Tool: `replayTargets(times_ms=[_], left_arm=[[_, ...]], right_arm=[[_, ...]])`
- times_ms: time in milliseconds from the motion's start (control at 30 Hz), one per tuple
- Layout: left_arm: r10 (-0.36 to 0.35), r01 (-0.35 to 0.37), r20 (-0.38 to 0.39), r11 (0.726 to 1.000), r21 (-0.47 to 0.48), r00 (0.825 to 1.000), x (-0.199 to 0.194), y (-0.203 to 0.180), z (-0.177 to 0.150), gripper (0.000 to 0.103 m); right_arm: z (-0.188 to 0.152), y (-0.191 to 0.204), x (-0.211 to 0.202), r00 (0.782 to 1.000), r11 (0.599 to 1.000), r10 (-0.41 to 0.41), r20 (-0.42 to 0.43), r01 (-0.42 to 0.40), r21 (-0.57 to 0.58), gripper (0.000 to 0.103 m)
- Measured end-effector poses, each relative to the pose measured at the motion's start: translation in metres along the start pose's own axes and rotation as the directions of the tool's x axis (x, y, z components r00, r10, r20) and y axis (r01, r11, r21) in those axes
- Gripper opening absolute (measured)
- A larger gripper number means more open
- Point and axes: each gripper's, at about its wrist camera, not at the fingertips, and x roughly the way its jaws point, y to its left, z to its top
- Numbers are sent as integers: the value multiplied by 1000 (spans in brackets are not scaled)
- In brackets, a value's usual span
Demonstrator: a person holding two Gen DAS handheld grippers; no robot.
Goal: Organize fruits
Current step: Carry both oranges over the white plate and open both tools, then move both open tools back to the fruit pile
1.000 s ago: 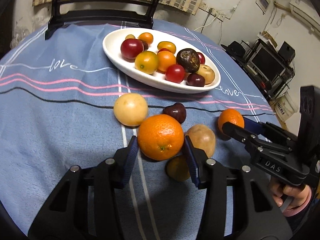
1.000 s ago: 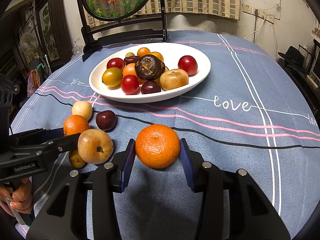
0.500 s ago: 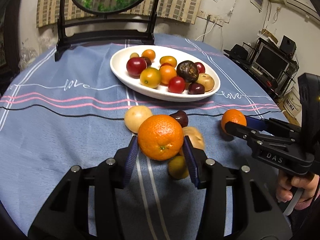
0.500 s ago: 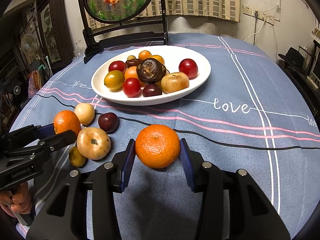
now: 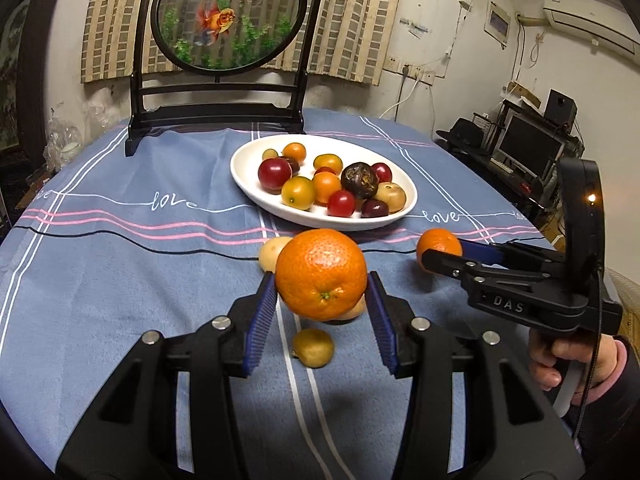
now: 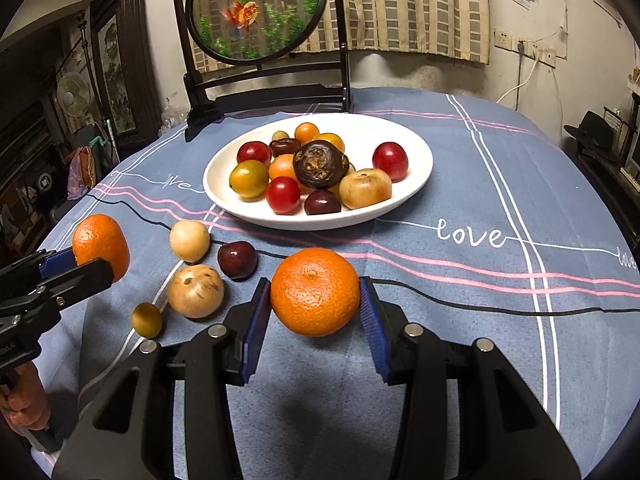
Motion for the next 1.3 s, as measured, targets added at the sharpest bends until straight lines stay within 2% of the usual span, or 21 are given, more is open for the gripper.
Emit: replayTargets(times_ms=[100,167,333,500,700,900,933,967,1000,1033,1067,1200,1300], left_arm=[[-56,56,-44,998,-15,997,5,4,3,46],[-80,82,-95,996,16,992,13,5,10,46],[-51,57,-96,997,56,994,34,15,53,46],[-35,36,-74,999,18,997,81,27,107,46],[-1,5,-107,999,38,994,149,24,144,46],[-7,12,-172,999,31,985,191,25,144,46],[2,5,-178,999,37,984,195,25,143,47],[11,-4,-171,999,40,985,195,25,143,55],[21,-15,-164,999,39,986,192,25,143,67],[35,-30,-146,999,34,989,187,24,145,82],[52,-50,-106,998,24,993,177,26,146,87],[69,-68,-40,997,30,997,136,27,147,95],[89,-89,1,996,19,996,97,32,135,99]], right_arm=[[-2,-1,0,999,999,36,-9,-36,15,45],[-1,-1,0,999,998,54,-5,-54,24,45],[26,5,-9,994,999,51,96,-50,-8,45],[77,-14,11,981,998,4,196,-17,63,45],[101,-42,63,986,987,-15,167,-12,159,45],[97,-55,85,990,982,17,136,-42,182,45],[98,-55,87,991,983,26,133,-49,177,48],[99,-56,88,991,984,30,131,-53,173,51],[98,-54,86,991,984,28,131,-50,169,58],[99,-53,81,990,985,25,136,-48,167,62],[100,-53,77,989,985,28,144,-52,167,62],[103,-46,51,986,983,26,164,-54,173,62],[95,-29,24,979,987,40,199,-69,144,63]])
